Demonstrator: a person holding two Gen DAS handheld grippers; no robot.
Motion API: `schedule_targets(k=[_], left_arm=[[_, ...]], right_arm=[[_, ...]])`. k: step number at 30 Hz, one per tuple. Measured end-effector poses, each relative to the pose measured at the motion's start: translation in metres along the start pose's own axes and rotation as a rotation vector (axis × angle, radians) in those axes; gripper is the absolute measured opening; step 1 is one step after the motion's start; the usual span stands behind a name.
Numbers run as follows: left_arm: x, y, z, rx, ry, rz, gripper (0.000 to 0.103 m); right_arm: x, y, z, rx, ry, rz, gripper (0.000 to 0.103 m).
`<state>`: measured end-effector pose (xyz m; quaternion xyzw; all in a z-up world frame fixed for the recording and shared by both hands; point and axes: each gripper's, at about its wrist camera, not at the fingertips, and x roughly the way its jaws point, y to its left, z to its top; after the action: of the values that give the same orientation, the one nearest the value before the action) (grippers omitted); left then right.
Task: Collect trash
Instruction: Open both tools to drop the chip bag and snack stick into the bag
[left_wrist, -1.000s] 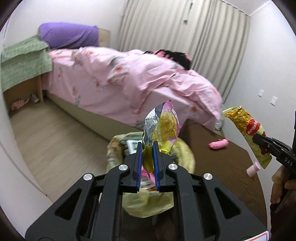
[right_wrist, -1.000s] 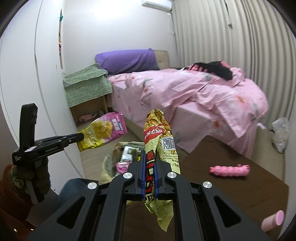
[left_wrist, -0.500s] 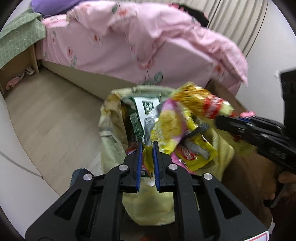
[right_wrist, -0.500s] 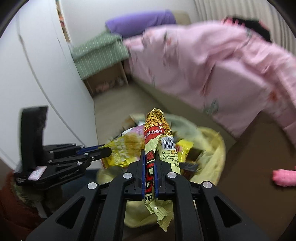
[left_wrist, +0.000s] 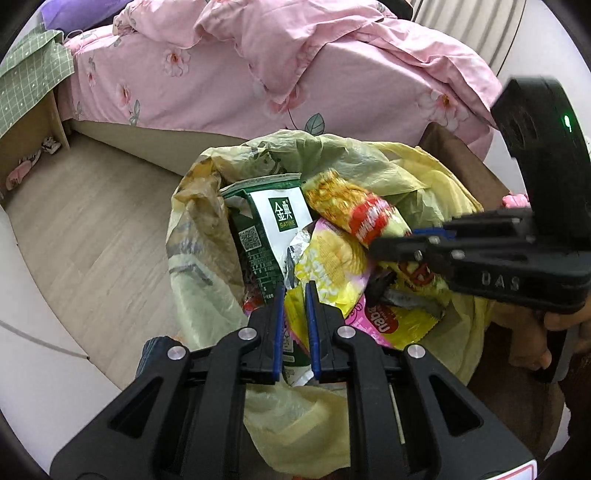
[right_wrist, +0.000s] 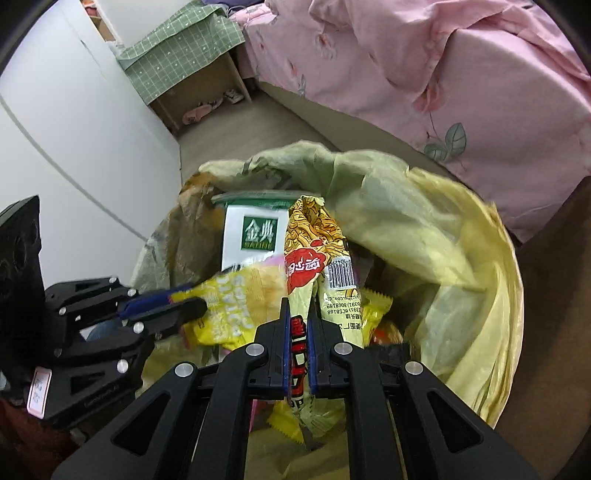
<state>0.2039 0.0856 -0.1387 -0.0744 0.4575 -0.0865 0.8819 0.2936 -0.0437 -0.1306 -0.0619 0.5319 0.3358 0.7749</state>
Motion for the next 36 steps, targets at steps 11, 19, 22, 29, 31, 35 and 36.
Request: schedule_targets(k=[11, 19, 22, 29, 31, 35, 36], left_arm=[[-0.007, 0.017, 0.006, -0.072, -0.038, 0.04, 0.01], [-0.004, 0.013, 0.006, -0.058, -0.028, 0.018, 0.01], [-0.009, 0.015, 0.007, -0.076, -0.045, -0.004, 0.011], [-0.028, 0.021, 0.009, -0.134, -0.098, -0.041, 0.021], [-0.032, 0.024, 0.01, -0.152, -0.105, -0.042, 0.025], [-0.04, 0.029, 0.012, -0.174, -0.12, -0.037, 0.028], [-0.042, 0.03, 0.012, -0.177, -0.123, -0.036, 0.03]], right_arm=[[-0.009, 0.012, -0.015, -0.029, -0.025, -0.058, 0.009], [-0.005, 0.009, -0.013, -0.033, -0.011, -0.068, 0.009], [-0.014, 0.01, -0.021, -0.029, -0.054, -0.073, 0.009], [-0.025, 0.015, -0.031, -0.04, -0.114, -0.078, 0.01], [-0.026, 0.018, -0.032, -0.043, -0.107, -0.079, 0.012], [-0.03, 0.02, -0.031, -0.042, -0.117, -0.084, 0.033], [-0.031, 0.02, -0.03, -0.038, -0.123, -0.083, 0.033]])
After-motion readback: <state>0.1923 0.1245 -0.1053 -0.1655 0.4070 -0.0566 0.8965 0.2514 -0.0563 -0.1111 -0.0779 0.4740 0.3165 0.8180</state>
